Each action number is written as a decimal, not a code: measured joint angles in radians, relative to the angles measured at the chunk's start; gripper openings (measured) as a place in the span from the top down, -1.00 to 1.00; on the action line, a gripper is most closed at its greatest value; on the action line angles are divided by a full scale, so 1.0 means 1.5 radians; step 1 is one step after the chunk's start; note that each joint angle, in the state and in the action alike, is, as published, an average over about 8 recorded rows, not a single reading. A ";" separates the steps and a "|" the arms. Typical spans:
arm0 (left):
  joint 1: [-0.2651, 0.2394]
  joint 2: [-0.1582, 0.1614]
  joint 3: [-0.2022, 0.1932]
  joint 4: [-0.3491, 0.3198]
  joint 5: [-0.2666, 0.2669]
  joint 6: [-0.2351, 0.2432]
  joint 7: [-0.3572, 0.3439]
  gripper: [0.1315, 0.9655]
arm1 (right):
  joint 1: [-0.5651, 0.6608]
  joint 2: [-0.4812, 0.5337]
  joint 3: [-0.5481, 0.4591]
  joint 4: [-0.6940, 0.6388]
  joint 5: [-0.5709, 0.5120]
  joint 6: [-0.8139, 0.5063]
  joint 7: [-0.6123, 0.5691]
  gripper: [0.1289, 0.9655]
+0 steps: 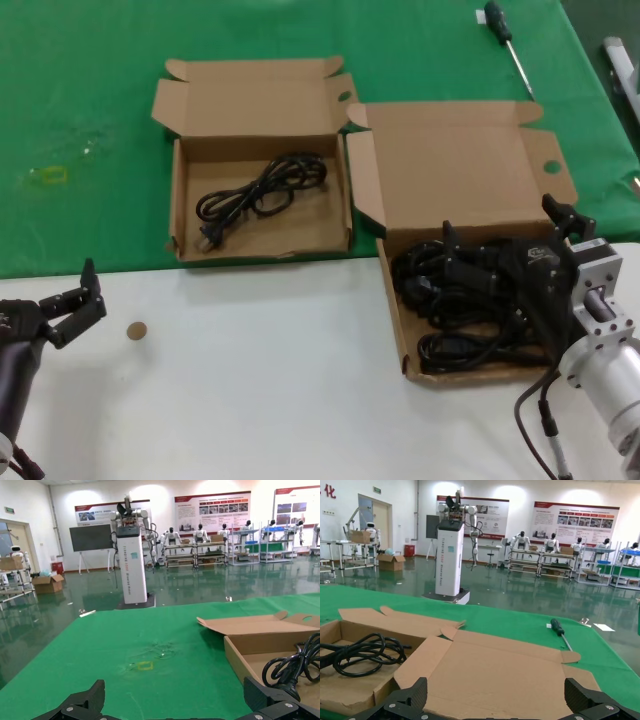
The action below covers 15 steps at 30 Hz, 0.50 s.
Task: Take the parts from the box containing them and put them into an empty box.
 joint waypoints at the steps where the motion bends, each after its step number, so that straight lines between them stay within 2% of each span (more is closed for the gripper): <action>1: 0.000 0.000 0.000 0.000 0.000 0.000 0.000 -1.00 | 0.000 0.000 0.000 0.000 0.000 0.000 0.000 -1.00; 15: 0.000 0.000 0.000 0.000 0.000 0.000 0.000 -1.00 | 0.000 0.000 0.000 0.000 0.000 0.000 0.000 -1.00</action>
